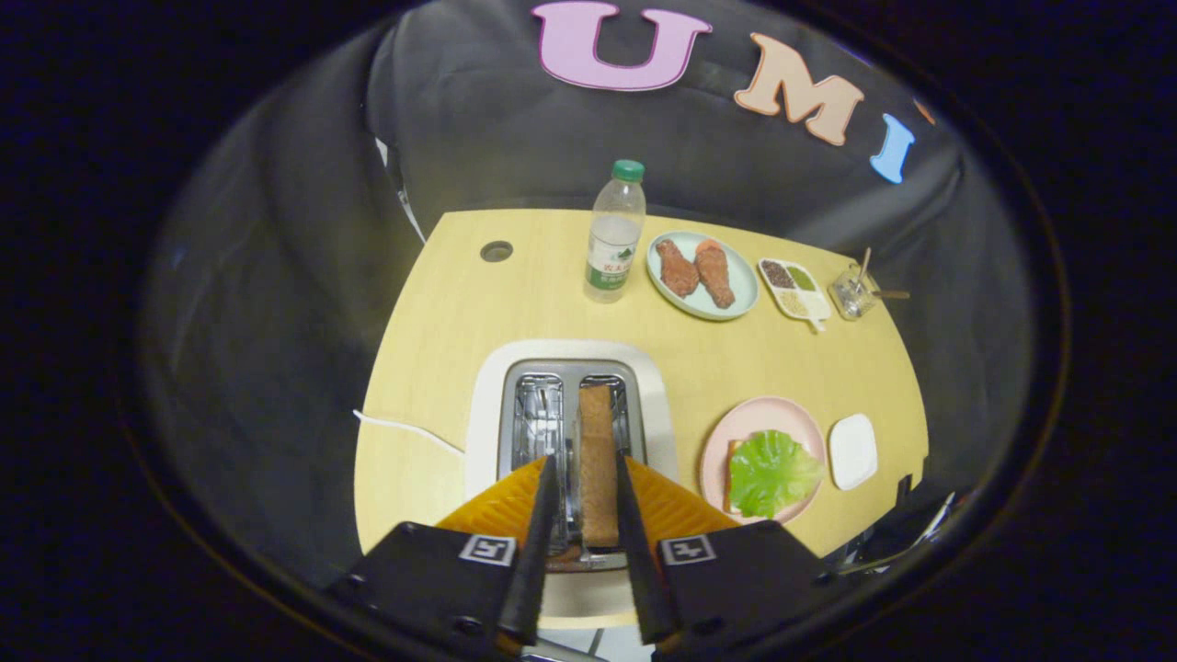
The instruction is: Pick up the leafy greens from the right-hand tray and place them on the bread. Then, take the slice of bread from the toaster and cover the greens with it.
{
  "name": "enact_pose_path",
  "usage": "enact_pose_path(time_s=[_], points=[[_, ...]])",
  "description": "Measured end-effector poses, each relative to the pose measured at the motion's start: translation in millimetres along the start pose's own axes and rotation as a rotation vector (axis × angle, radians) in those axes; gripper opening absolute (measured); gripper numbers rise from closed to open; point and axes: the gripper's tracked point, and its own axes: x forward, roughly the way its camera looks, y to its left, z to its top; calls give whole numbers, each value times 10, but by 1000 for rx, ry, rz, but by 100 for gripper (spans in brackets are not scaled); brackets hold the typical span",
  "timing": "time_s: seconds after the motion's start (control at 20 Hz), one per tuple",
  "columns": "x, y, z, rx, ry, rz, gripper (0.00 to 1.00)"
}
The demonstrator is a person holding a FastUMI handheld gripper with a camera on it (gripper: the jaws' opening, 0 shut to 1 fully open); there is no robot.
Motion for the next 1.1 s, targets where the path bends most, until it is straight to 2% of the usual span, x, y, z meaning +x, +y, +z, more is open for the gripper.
enact_pose_path(time_s=[0.1, 0.15, 0.2, 0.55, 0.85, 1.1], points=[[-25, -30, -29, -19, 29, 22, 21], [-33, -44, -35, -27, 38, 31, 21], [-56, -76, -36, -38, 47, 38, 13], [-355, -274, 118, 18, 27, 106, 13], [-665, -460, 306, 81, -8, 211, 13], [-848, -799, 487, 125, -44, 224, 13]])
